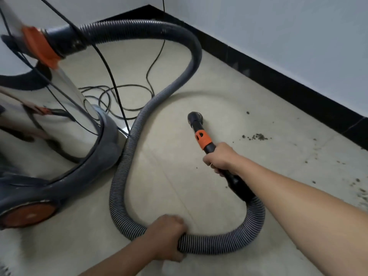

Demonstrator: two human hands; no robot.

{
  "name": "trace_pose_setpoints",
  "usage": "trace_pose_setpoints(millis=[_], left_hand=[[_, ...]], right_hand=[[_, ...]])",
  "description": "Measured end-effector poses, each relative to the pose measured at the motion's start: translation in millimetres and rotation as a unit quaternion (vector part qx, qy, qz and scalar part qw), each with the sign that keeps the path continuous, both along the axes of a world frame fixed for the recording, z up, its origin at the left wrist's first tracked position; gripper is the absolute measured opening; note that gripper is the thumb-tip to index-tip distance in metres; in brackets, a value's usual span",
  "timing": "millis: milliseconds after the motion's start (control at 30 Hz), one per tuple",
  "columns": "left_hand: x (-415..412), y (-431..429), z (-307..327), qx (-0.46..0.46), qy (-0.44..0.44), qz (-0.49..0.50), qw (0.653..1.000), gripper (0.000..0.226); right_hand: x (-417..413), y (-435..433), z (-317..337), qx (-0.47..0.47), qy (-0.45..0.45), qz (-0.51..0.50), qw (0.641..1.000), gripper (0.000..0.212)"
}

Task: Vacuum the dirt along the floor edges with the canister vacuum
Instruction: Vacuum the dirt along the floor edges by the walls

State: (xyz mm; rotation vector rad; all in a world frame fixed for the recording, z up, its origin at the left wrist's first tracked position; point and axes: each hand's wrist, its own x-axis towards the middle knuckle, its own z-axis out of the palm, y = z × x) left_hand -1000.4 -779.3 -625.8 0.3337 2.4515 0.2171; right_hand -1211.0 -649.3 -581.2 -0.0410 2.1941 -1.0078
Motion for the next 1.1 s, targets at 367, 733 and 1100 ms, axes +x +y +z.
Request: trace_pose_setpoints(millis=[367,733,1100], left_hand=[[-3,26,-8,0.008,0.043,-0.094,0.995,0.047],[-19,36,2,-0.024,0.023,-0.094,0.995,0.045],[-54,37,-7,-0.010,0.017,-0.050,0.999,0.048]], right_hand=[[115,78,5,0.054,-0.031,0.137,0.989,0.021],[63,95,3,0.024,0.020,-0.024,0.999,0.020],[-6,83,2,0.096,0.082,-0.070,0.990,0.020]])
